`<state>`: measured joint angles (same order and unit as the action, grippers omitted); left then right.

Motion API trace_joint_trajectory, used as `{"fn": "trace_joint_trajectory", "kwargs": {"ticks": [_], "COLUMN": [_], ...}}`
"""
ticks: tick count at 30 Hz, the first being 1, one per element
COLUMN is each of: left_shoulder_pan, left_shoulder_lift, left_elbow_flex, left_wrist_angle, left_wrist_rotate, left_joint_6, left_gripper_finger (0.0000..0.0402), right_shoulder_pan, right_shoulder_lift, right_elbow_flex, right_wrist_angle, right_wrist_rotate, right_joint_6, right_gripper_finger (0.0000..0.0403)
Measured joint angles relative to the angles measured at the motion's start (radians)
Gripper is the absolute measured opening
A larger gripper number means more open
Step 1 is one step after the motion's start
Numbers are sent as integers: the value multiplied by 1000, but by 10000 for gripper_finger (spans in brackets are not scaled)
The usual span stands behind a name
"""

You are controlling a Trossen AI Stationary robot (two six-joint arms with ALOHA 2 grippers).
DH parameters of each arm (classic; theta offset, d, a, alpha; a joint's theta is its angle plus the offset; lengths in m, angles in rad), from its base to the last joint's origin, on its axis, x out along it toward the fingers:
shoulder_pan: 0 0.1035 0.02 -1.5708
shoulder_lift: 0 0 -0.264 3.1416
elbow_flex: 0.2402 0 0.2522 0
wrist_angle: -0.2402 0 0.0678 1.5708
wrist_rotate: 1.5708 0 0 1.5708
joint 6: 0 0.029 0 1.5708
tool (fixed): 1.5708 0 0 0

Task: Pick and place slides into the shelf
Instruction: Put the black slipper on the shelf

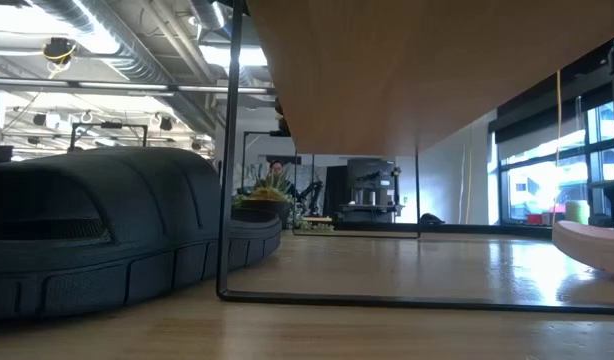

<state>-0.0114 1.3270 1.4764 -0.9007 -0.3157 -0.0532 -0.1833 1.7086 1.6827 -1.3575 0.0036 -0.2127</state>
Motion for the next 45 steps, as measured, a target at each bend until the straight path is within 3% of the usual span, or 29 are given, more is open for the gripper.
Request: {"fn": "trace_joint_trajectory", "kwargs": {"ticks": [15, 19, 28, 39, 45], "left_shoulder_pan": [0, 0, 0, 13, 32], "left_shoulder_lift": [0, 0, 0, -35, -130], "left_elbow_flex": [0, 0, 0, -15, -173], "left_wrist_angle": [-6, -5, -4, 38, 195], "left_wrist_rotate": [0, 0, 0, 75, 79], "left_joint_6": [3, 2, -23, -16, -17], "left_gripper_finger": [195, 195, 195, 195, 195], "right_shoulder_pan": [1, 0, 0, -2, -2], "right_shoulder_lift": [-33, -107, -337, -629, -746], "right_elbow_flex": [-1, -1, -35, -407, -583], "right_wrist_angle": [13, 68, 366, 752, 929], "right_wrist_rotate": [1, 0, -32, -34, -34], "right_joint_6": [50, 109, 204, 262, 317], "right_gripper_finger": [131, 131, 131, 131, 131]}}
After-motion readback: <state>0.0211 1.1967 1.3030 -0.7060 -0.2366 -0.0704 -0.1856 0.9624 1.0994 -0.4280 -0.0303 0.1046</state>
